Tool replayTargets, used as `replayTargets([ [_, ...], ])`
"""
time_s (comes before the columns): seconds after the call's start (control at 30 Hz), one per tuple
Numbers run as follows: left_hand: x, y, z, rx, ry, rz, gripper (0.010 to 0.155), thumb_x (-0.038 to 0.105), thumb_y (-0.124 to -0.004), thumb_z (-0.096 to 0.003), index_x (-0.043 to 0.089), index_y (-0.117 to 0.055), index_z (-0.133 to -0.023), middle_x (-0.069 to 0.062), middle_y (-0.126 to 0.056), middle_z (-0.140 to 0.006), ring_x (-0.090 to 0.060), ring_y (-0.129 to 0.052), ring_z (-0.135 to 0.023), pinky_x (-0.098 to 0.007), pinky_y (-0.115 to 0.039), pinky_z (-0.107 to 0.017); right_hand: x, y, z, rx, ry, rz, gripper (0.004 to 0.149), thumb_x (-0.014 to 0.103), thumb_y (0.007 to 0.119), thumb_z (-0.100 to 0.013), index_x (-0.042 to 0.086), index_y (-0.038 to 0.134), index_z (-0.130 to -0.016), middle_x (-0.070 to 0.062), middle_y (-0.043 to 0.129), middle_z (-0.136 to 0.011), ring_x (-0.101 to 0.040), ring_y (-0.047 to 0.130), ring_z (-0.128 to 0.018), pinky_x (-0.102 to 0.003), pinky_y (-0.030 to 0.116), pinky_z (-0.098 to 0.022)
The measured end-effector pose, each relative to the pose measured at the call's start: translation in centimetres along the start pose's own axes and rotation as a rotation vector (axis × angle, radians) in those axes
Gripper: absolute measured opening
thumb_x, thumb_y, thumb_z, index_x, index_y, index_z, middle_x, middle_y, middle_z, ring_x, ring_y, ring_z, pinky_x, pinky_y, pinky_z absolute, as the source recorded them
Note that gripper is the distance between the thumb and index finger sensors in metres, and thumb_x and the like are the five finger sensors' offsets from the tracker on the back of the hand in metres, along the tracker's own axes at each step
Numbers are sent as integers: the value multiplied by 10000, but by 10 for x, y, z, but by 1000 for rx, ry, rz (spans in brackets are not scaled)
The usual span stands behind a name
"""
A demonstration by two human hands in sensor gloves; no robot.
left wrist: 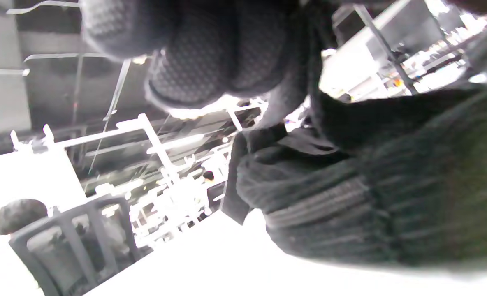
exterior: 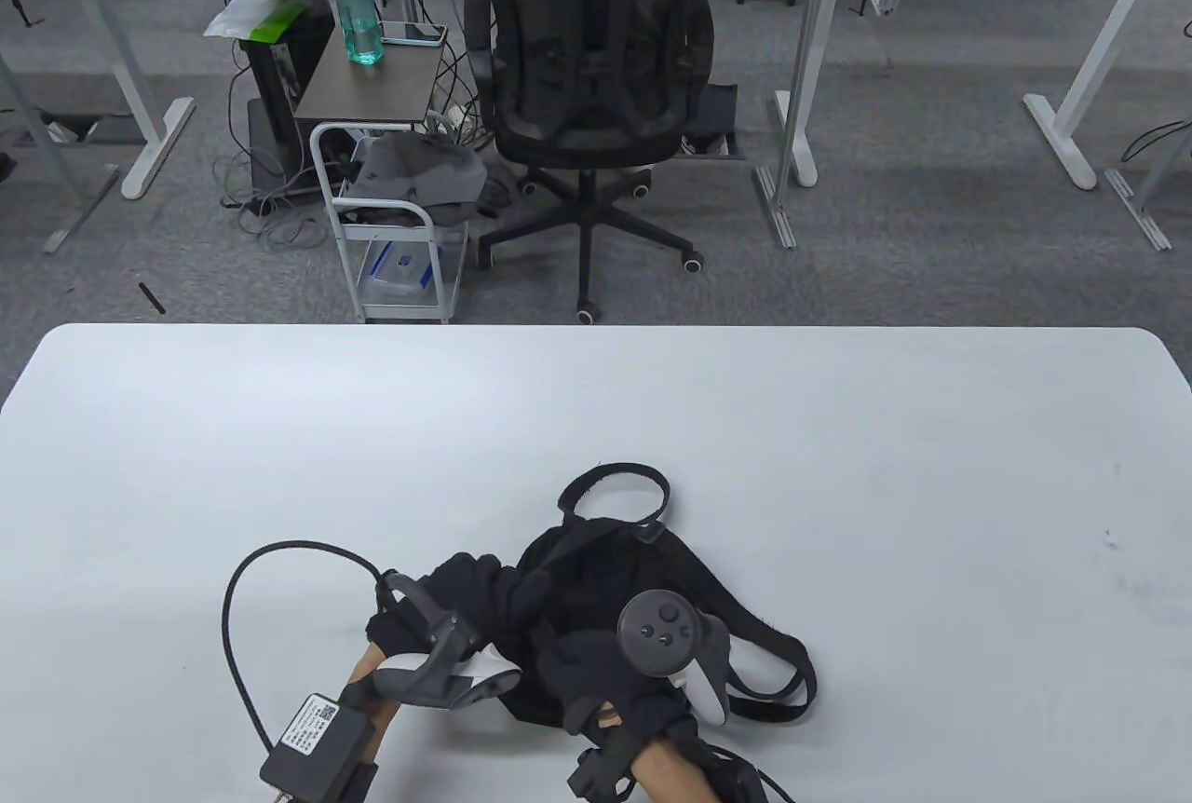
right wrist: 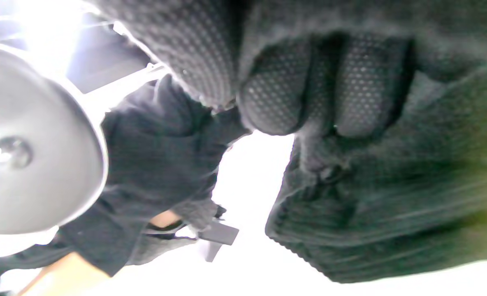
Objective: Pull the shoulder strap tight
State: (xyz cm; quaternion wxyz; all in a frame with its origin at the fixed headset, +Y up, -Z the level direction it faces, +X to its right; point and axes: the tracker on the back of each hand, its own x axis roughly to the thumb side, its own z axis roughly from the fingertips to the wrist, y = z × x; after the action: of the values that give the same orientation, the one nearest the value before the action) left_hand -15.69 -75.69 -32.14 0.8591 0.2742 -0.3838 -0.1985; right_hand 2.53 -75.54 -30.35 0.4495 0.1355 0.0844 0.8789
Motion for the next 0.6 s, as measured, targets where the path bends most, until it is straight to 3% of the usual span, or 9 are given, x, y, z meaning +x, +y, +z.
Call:
replayTargets([
  [0.1,11,10,-2,41,-45,16,637,462,-577,-310,333,-572,-934,108,-966,-630,-126,-999,-551,-292,-837,-426,-4,-2,-1,-36,3,-6,521,374,856,-435,-78,941,-680,-293,885,-817,-488,944,-630,-617,754,-471],
  [0.23,25,21,-6,82,-94,-11,639,458,-581,-307,323,-586,-931,101,-975,-621,-132,-1005,-543,-297,-841,-422,-7,-2,-1,-54,3,-24,486,356,841,-435,-79,967,-612,-283,938,-758,-472,982,-575,-611,779,-442],
  [0.33,23,17,-5,78,-89,11,639,460,-575,-308,323,-577,-932,106,-969,-625,-128,-1002,-547,-294,-840,-423,-7,-3,-1,-65,7,-14,392,282,835,-436,-57,987,-563,-257,980,-708,-441,1015,-529,-592,807,-417],
  [0.6,3,5,-3,53,-20,61,641,465,-548,-296,391,-545,-933,127,-955,-624,-120,-987,-556,-290,-829,-434,2,-1,-1,-35,-14,-69,379,265,814,-438,-50,996,-546,-234,994,-696,-419,1026,-523,-579,821,-417],
])
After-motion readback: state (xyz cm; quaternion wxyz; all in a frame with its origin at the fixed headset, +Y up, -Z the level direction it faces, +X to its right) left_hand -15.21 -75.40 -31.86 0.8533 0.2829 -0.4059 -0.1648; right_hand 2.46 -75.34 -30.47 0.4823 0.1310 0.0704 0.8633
